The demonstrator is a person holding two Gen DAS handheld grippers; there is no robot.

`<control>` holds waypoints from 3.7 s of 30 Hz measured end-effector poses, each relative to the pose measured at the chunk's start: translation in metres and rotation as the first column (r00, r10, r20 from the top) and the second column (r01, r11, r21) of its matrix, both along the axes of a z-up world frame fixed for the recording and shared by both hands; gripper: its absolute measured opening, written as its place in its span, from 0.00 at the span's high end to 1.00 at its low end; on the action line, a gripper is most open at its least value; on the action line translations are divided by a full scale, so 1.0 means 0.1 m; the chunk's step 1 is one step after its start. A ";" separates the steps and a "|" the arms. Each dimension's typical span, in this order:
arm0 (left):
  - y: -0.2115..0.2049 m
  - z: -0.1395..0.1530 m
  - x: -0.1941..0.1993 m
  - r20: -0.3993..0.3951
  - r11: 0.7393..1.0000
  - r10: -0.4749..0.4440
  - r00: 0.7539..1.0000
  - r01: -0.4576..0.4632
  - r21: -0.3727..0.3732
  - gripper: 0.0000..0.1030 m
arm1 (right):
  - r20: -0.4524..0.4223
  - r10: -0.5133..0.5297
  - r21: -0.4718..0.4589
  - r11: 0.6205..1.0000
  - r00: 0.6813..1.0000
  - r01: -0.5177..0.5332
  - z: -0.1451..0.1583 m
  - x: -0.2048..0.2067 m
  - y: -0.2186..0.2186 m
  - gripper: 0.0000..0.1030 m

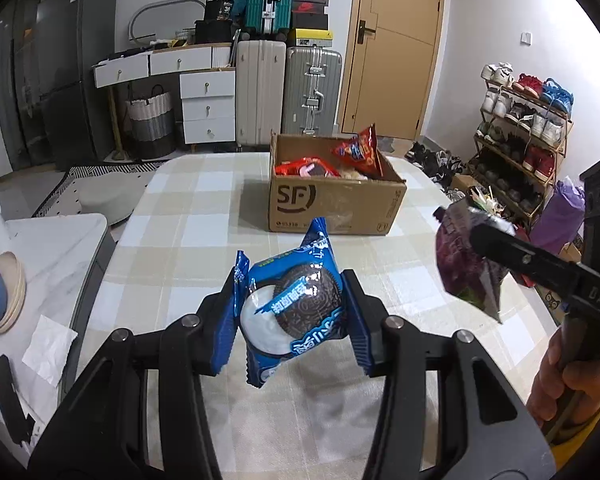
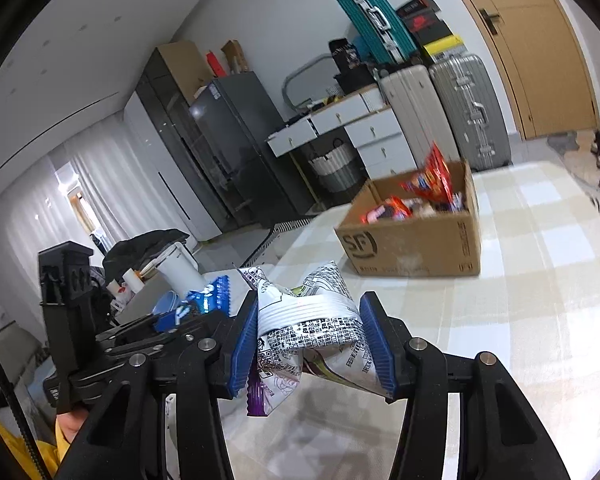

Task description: Organize snacks

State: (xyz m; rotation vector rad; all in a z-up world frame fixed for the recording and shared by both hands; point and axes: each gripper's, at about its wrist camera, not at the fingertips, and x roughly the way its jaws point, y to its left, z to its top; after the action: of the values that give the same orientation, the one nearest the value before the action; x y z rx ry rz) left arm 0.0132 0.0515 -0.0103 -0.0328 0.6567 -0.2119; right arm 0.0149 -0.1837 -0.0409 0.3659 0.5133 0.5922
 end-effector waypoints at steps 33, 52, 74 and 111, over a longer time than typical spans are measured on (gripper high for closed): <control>-0.59 0.17 2.94 -0.162 0.995 -0.086 0.983 0.078 -0.056 0.57 | -0.055 -0.008 -0.204 0.979 0.998 -0.003 0.96 3.06 0.08 0.51; -1.17 -0.52 3.43 -0.288 0.972 -0.233 0.929 0.230 -0.045 0.46 | -0.260 0.030 -0.283 0.953 0.965 -0.106 0.20 4.01 0.26 0.50; -0.56 -0.11 2.92 -0.182 0.985 -0.172 0.968 0.168 -0.037 0.26 | -0.295 0.048 -0.286 0.948 0.954 -0.136 0.12 3.86 0.41 0.45; -0.27 0.80 1.40 0.056 0.998 0.061 0.997 -0.062 0.018 0.19 | 0.097 0.005 -0.201 0.979 0.995 0.014 1.11 1.58 -0.08 0.17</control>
State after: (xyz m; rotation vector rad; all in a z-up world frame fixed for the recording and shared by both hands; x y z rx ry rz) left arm 0.1527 0.0244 0.0700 -0.0284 0.6014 -0.1462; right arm 0.1725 -0.1919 0.0704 0.1449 0.4740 0.5453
